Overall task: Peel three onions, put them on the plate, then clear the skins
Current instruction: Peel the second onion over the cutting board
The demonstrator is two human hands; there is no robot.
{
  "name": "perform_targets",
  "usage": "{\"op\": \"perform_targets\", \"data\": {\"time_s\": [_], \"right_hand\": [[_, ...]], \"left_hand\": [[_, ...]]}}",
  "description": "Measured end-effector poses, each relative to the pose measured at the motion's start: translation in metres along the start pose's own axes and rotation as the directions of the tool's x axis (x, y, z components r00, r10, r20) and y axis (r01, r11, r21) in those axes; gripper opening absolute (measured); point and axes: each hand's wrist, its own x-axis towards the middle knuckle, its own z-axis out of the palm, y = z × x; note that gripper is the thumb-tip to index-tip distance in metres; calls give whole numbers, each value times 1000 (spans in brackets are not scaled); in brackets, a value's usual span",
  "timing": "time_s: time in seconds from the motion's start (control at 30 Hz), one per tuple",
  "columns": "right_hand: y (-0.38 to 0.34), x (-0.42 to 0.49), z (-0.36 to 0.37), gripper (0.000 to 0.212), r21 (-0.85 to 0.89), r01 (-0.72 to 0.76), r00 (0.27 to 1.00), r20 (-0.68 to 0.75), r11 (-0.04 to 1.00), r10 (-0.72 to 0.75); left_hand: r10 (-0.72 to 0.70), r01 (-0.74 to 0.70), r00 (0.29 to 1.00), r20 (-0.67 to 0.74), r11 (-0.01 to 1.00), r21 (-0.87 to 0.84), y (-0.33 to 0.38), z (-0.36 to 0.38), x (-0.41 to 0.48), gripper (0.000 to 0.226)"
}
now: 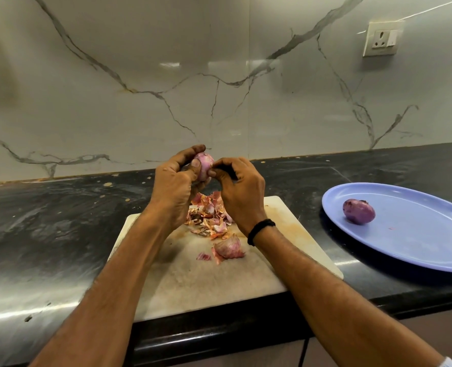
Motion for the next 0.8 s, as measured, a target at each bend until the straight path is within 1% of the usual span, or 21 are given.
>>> {"op": "perform_targets", "data": {"time_s": [0.17,0.37,0.5,0.57,0.63,0.73,0.8], "right_hand": [[3,0,-1,7,-43,63,997,49,997,-60],[5,1,-1,3,-65,91,995,43,994,-88],[4,-2,2,6,-120,105,992,84,987,-95],[1,-3,4,6,-141,115,990,98,983,-102],[-1,-3,5,7,-140,106,990,103,984,-92],[1,-2,4,10,-131,59,995,82,990,-49],[2,-2,1,15,-123,22,998,60,992,-15]], "left_hand": [[19,-19,1000,4,997,70,-2,1,-1,29],[17,-16,1000,-23,999,39,-2,7,-3,28],[-3,3,999,-53,1000,15,-3,10,-4,27],[-49,46,996,-81,998,-44,-1,11,-4,26],[-115,99,988,-103,984,-150,4,13,-4,23],[-196,145,969,-152,944,-296,10,15,-4,26],[-223,156,959,-177,931,-330,11,14,-4,27]]}}
